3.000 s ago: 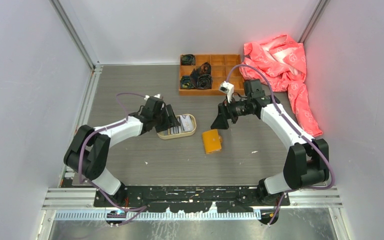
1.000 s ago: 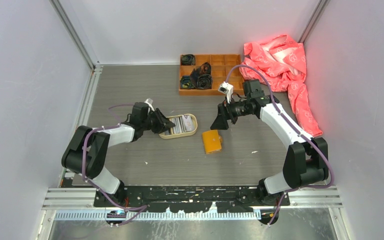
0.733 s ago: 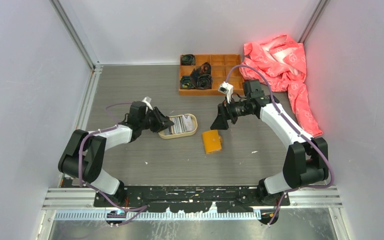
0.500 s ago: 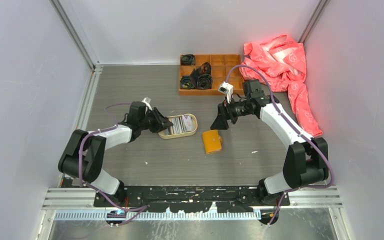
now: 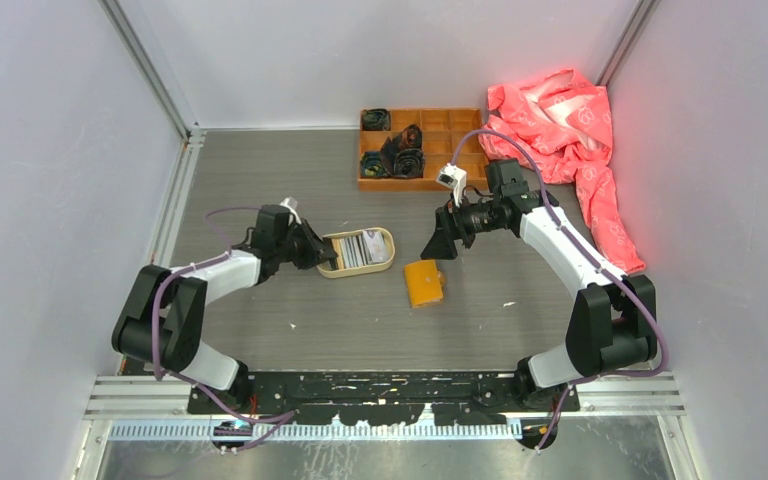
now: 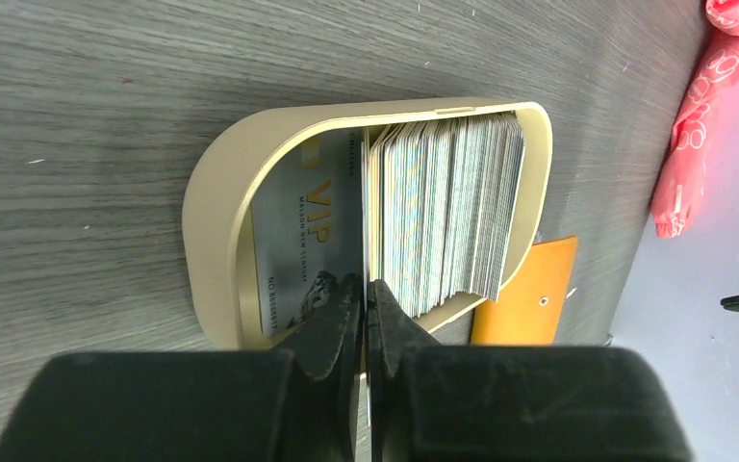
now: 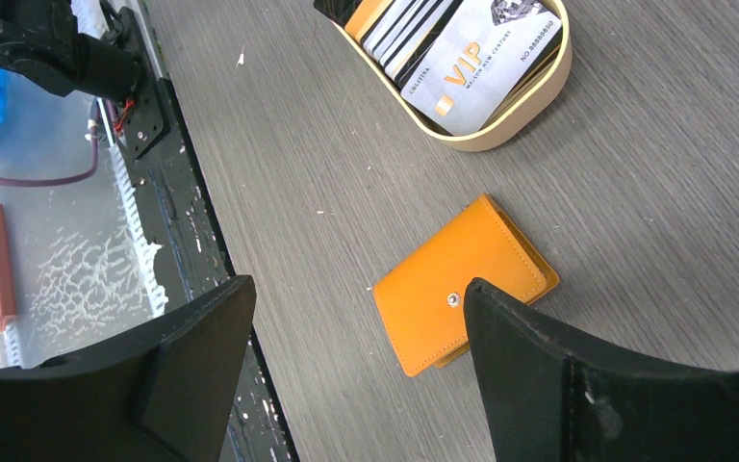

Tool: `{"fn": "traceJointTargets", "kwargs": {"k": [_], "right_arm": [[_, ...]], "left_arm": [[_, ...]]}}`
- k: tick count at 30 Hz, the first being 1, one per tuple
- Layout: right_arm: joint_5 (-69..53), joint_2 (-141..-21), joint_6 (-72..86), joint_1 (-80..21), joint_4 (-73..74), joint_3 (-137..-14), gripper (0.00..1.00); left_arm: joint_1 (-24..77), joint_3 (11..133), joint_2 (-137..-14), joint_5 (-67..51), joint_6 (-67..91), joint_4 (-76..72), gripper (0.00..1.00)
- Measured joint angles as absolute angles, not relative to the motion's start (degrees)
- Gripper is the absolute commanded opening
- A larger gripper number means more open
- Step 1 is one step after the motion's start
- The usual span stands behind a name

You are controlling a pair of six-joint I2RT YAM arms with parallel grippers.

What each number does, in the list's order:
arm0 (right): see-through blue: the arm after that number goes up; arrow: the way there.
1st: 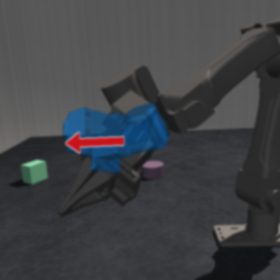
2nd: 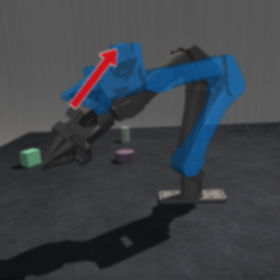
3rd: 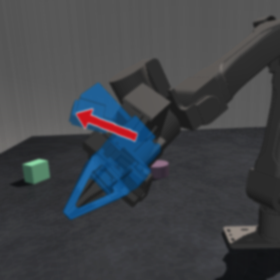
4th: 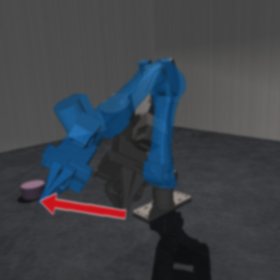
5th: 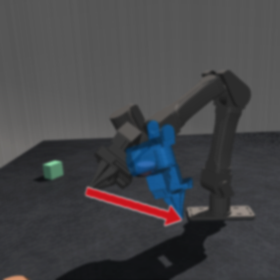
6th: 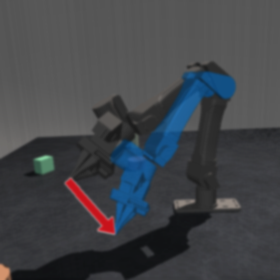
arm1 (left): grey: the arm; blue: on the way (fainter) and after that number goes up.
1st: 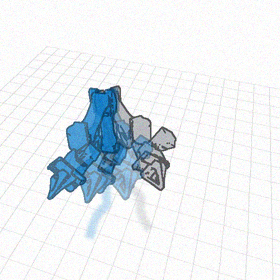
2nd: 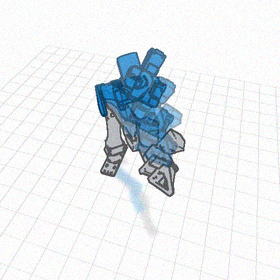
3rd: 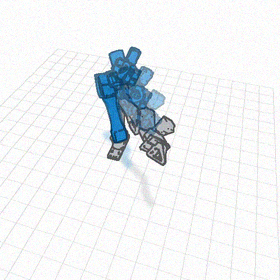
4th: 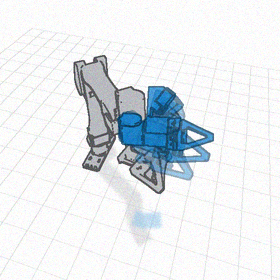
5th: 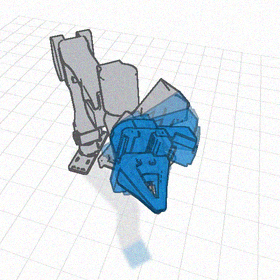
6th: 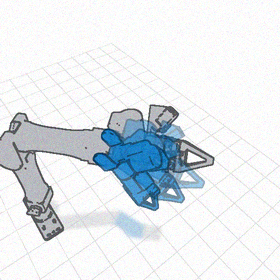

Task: Put the credit cards into the card holder
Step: Pick up the credit card from the storage box.

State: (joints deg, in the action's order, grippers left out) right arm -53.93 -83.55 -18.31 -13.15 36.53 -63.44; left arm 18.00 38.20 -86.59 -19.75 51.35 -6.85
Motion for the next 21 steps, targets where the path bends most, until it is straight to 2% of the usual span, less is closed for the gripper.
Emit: {"fn": "traceJointTargets", "kwargs": {"k": [7,21], "right_arm": [[-53.9,-83.5,-18.3,-13.1,36.5,-63.4,0.84],[-53.9,-83.5,-18.3,-13.1,36.5,-63.4,0.84]], "left_arm": [[18.0,38.2,-82.9,-17.3,48.9,-3.1,0.03],[18.0,38.5,-83.2,-17.1,46.2,-0.7,0.12]]}}
